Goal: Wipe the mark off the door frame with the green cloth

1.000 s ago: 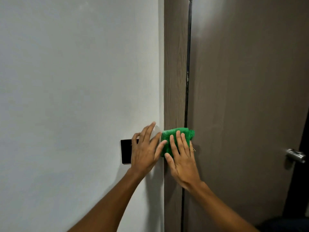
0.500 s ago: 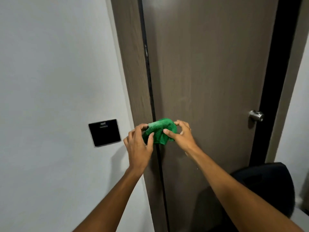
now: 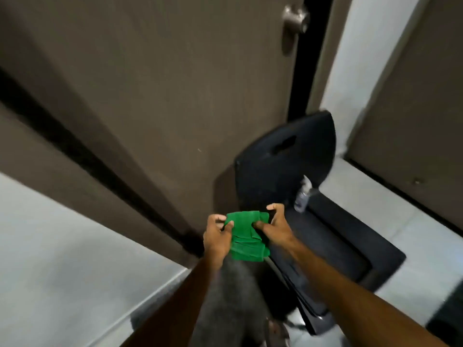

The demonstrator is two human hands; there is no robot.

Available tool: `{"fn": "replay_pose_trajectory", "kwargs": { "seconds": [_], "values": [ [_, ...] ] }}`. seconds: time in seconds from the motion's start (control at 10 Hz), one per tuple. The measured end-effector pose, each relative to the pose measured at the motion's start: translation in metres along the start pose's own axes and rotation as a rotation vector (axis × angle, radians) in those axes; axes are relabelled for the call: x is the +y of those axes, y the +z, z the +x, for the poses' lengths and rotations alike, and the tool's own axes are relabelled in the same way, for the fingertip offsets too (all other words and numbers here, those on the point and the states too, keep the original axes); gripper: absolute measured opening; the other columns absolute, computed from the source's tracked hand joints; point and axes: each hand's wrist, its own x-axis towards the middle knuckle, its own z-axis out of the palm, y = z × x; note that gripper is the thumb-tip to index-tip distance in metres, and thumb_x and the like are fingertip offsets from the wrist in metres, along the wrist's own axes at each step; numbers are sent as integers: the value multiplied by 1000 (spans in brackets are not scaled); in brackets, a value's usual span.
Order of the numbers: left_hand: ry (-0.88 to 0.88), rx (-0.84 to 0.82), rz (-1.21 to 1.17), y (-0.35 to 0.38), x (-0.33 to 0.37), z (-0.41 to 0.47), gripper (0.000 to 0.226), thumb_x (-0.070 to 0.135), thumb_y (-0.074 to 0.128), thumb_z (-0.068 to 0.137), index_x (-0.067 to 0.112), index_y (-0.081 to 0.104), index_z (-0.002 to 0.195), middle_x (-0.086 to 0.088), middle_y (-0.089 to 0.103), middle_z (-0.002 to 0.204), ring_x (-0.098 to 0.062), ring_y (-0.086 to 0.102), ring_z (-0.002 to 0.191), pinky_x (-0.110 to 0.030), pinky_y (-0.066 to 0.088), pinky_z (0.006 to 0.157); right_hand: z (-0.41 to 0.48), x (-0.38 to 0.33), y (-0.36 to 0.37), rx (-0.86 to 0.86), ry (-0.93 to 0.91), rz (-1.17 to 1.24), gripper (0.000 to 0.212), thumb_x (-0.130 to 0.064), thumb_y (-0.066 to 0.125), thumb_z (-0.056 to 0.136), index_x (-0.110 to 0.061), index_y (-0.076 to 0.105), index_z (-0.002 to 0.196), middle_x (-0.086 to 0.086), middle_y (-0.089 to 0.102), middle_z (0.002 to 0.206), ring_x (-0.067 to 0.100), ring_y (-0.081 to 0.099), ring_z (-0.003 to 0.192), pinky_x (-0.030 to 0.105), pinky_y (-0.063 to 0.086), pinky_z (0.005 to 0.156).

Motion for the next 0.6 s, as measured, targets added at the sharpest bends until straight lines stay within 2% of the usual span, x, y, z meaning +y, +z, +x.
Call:
{"fn": "replay_pose_trajectory", "kwargs": {
  "seconds": [0.1, 0.2, 0.3, 0.4, 0.5, 0.6],
  "values": [
    [-77, -191, -28, 60, -30, -3, 13, 0, 64, 89, -1, 65, 102, -26, 70, 100, -21, 60, 88, -4, 44, 59, -1, 65, -33, 69, 95, -119, 32, 2, 65, 82, -22, 49, 97, 3, 60, 92, 19, 57, 82, 36, 50, 80],
    [-150, -447, 35, 131, -64, -11, 24, -2, 62, 91, -6, 68, 113, -24, 68, 121, -18, 60, 100, -1, 44, 68, 5, 127, -66, 133, 260, -132, 13, -4, 65, 86, -14, 68, 93, 6, 70, 97, 17, 62, 91, 24, 46, 85],
    [-184, -622, 153, 183, -93, -24, 33, 1, 62, 91, 1, 66, 124, -18, 60, 135, -26, 59, 121, -23, 49, 97, 0, 175, -89, 183, 420, -121, 20, -8, 64, 87, -11, 71, 106, 11, 72, 109, 24, 65, 105, 30, 48, 95],
    [-130, -715, 289, 221, -112, -27, 40, -2, 59, 90, 4, 63, 129, -11, 40, 154, -24, 44, 139, -35, 38, 115, -11, 209, -104, 182, 482, -164, 33, -5, 64, 85, -12, 67, 117, 13, 68, 119, 24, 63, 109, 23, 45, 94],
    [29, -832, 553, 241, -132, -31, 47, 2, 53, 91, 12, 58, 136, -5, 14, 166, -22, 20, 151, -34, 26, 121, -22, 240, -108, 72, 550, -361, 59, -12, 65, 83, -23, 50, 138, 18, 43, 140, 33, 49, 126, 31, 39, 108],
    [184, -890, 923, 229, -148, -32, 55, 20, 55, 91, 29, 45, 145, -4, -8, 167, -29, -3, 153, -48, 12, 124, -32, 249, -96, -51, 606, -716, 76, -24, 64, 81, -39, 28, 146, 18, 6, 158, 38, 15, 144, 52, 22, 116]
  ]
}}
